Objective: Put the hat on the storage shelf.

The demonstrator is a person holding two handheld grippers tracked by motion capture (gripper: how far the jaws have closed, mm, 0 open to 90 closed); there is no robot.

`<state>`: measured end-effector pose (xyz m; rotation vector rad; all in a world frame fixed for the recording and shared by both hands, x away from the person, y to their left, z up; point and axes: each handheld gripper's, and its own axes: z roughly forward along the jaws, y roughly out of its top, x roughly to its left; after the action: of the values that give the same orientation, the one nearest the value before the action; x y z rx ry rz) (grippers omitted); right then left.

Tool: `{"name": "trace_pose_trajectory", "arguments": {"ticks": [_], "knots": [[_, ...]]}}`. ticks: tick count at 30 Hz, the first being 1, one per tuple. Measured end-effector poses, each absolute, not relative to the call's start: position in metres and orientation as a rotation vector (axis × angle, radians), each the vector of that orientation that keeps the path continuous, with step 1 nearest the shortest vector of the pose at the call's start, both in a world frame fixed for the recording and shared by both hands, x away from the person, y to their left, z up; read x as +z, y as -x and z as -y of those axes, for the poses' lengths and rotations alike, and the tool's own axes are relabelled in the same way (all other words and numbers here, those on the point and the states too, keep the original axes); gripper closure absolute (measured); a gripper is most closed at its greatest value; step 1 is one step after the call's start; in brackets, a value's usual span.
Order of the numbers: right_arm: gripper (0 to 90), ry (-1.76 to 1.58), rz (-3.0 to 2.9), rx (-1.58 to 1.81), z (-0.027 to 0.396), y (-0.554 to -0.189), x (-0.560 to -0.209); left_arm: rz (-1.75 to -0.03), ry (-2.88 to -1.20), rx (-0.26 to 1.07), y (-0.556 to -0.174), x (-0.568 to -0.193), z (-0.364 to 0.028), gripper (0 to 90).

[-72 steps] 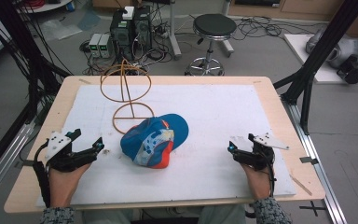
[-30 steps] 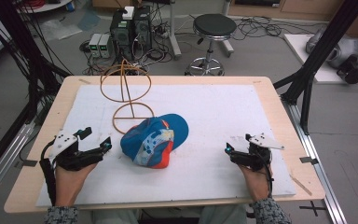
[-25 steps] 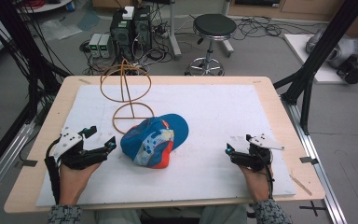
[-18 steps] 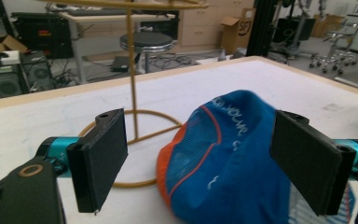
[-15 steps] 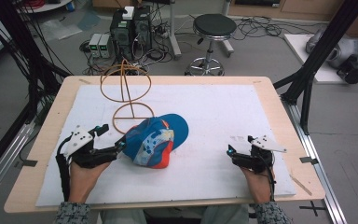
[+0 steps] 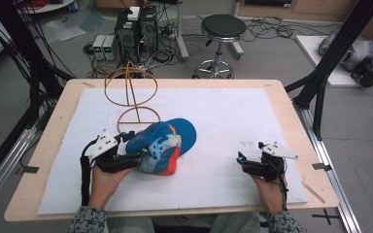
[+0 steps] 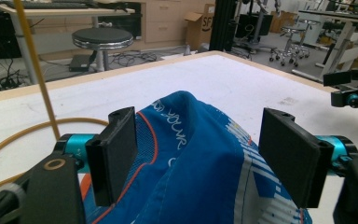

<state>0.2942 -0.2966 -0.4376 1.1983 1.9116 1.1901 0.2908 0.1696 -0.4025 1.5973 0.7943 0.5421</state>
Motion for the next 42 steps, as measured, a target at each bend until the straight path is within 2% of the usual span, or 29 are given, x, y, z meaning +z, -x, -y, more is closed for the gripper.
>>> {"name": "trace_pose_trajectory", "arguments": {"ticks": [18,29,42], "knots": [[11.7,-1.221,-1.902,1.196,0.302,-0.295,-0.438,-0.808,-1.665,0.471,-0.304,-0.410,-0.158,50.7],[11.7,-1.212,-1.906,1.185,0.300,-0.296,-0.438,-0.738,-1.703,0.477,-0.300,-0.408,-0.155,87.0],[11.7,-1.223,-1.911,1.181,0.301,-0.296,-0.439,-0.637,-1.720,0.446,-0.308,-0.375,-0.146,89.1]]}}
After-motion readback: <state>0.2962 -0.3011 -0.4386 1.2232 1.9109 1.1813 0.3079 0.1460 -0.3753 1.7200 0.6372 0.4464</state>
